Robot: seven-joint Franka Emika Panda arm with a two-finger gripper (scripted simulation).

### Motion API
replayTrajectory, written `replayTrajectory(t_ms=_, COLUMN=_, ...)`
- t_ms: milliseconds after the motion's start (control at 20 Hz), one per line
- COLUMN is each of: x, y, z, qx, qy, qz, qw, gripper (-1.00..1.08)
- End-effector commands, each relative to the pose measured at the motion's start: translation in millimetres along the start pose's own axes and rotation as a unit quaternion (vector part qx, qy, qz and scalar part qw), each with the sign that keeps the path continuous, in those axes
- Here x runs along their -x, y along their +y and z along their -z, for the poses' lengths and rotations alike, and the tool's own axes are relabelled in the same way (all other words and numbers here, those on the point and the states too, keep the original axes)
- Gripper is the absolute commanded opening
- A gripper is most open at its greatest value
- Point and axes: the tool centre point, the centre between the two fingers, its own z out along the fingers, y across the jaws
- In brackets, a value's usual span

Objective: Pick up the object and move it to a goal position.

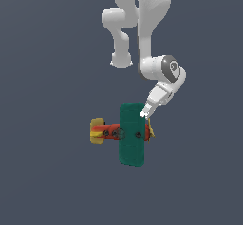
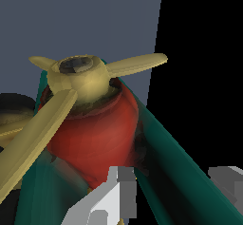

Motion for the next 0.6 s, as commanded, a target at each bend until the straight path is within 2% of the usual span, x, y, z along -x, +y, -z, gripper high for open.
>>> replayTrajectory(t_ms=0, x=-21.1, y=-3.0, z=11.2, qx=-0.004, qy=0.015, qz=-0.001, qw=0.9999, gripper=-1.00)
replayTrajectory(t_ms=450, x=-26.6, y=-1.2, z=11.0, qx=-0.003, qy=0.015, qz=-0.001, qw=0.9999, gripper=-1.00)
replayTrajectory(t_ms=550, x=-19.1, y=1.8, z=4.4, qx=0.000, qy=0.006, qz=0.000, qw=1.0000, gripper=-1.00)
